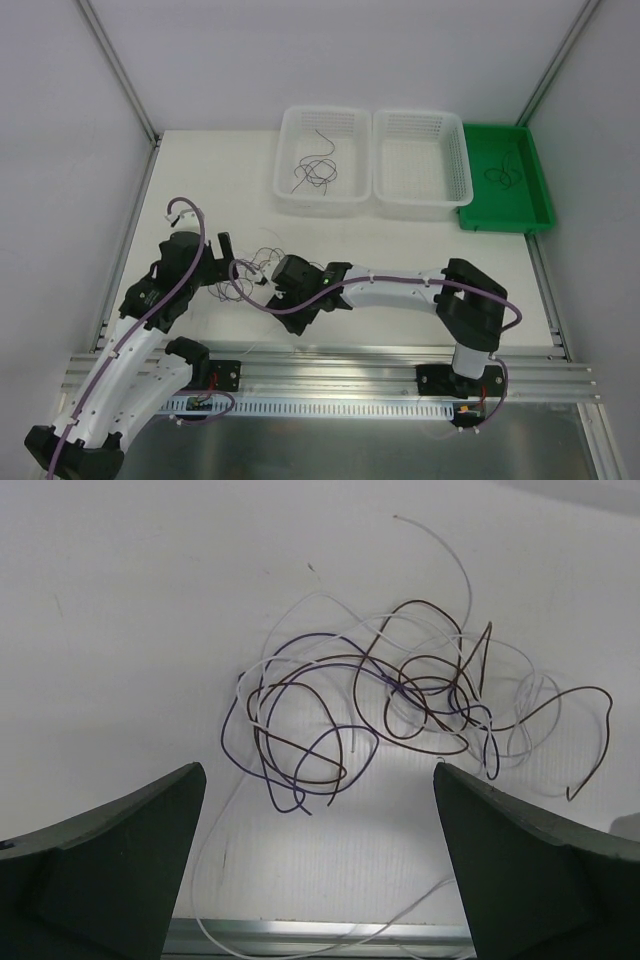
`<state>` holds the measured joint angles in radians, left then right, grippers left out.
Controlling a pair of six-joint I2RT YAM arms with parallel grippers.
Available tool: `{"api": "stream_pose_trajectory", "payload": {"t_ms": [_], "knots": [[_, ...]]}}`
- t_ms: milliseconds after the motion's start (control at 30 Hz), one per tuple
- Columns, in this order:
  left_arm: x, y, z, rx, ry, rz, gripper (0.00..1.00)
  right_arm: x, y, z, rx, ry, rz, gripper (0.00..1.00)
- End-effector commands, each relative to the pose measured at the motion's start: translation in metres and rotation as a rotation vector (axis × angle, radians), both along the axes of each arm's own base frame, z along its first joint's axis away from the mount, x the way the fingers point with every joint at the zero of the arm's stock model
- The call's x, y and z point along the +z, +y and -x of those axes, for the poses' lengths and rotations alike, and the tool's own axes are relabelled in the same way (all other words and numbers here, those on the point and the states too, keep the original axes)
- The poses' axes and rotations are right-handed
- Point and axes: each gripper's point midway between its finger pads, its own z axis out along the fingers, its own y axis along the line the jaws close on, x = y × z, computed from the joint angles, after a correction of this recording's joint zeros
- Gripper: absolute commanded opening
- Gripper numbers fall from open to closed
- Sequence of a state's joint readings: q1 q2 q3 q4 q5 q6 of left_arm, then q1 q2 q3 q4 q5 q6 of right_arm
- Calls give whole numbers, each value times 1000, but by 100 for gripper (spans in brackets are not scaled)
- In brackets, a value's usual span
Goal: Untangle the cables
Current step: Untie the cable.
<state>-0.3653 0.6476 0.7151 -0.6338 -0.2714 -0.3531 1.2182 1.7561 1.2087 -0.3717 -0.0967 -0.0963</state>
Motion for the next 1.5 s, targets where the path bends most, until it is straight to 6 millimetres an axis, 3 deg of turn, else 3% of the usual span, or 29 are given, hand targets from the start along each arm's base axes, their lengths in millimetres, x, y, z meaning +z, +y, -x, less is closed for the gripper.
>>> {"api": "stream_pose_trajectory", "payload": {"t_ms": [0,167,333,700,800,967,1033,1100,1267,1300,1367,1400,1467], "knots": [[1,16,-3,93,-18,-21,99,0,22,-3,30,-65,4,58],[2,26,-4,146,-23,-22,99,-9,31,3,50,-81,46,56],[4,33,-4,178,-31,-21,99,-23,26,-6,34,-146,136,53],[6,45,-3,236,-43,-20,99,-48,22,4,59,-169,242,43],[6,45,-4,235,-43,-18,99,-52,19,2,62,-196,276,34],[7,44,-3,230,-48,-13,99,-52,2,-16,20,-277,358,6],[6,44,-3,227,-46,-14,99,-47,-9,-33,-28,-307,378,1],[7,45,-3,230,-49,-14,99,-43,-24,-45,-77,-313,383,1],[6,43,-3,221,-45,-13,99,-26,-75,-99,-263,-332,402,1],[6,43,-3,220,-44,-13,99,-27,-94,-114,-321,-327,423,1],[6,42,-3,217,-43,-11,99,-16,-113,-129,-399,-326,406,1],[6,42,-4,214,-40,-13,99,-17,-138,-144,-470,-322,433,1],[5,42,-4,214,-37,-12,99,-6,-162,-157,-555,-329,432,1]]}}
